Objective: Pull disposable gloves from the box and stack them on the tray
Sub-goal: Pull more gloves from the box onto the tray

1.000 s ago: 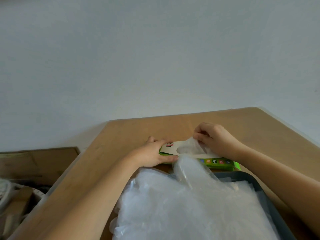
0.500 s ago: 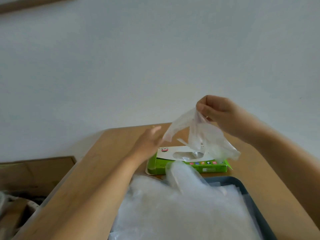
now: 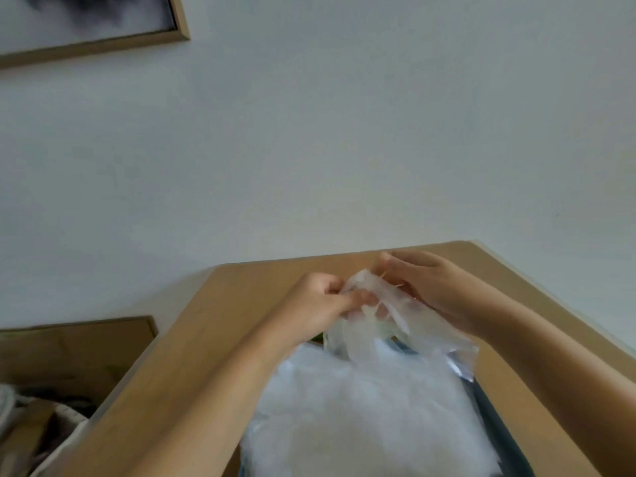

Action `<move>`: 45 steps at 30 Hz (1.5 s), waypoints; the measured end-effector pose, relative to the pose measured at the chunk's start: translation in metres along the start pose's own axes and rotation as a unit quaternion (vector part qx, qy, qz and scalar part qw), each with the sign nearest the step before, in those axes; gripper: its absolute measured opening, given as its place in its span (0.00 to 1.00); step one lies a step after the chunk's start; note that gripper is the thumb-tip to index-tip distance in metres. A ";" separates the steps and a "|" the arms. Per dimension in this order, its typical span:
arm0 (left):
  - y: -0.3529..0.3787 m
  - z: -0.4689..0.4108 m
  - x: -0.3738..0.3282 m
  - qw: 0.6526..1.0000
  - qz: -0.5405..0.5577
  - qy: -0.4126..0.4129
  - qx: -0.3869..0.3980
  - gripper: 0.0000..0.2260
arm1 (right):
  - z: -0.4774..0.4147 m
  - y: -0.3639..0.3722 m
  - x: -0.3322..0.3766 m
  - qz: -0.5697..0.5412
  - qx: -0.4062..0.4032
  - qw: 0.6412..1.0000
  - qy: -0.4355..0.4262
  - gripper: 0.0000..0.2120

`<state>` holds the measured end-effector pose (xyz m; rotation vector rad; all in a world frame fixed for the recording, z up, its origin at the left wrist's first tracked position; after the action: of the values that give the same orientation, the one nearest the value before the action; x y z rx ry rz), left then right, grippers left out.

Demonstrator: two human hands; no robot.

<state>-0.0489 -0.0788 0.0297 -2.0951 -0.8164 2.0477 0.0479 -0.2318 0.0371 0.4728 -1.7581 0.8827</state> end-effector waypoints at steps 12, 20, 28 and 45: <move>-0.026 0.047 -0.003 0.968 0.185 -0.169 0.021 0.08 | 0.061 0.016 -0.004 0.219 -0.036 0.963 -0.155 0.22; -0.039 0.069 0.009 0.932 0.289 -0.220 0.002 0.10 | 0.072 0.049 -0.018 0.167 0.031 0.985 -0.039 0.25; -0.045 0.074 0.022 0.959 0.113 -0.228 0.126 0.04 | 0.071 0.052 -0.009 -0.073 -0.143 0.987 0.025 0.13; -0.050 0.073 0.019 0.850 -0.508 -0.088 -0.109 0.10 | 0.058 0.030 -0.063 0.303 -0.070 0.932 0.186 0.13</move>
<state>-0.1339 -0.0494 0.0276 -1.0558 -1.7503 1.5446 0.0130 -0.2625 -0.0411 -0.3447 -1.6053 1.1707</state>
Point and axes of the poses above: each hand's wrist, its own z-axis away from the middle knuckle, its own y-axis out of the palm, x = y × z, the point moved 1 cm from there along -z, towards the middle knuckle, and after that the axes turned 1 degree about y, right-handed, at the moved point
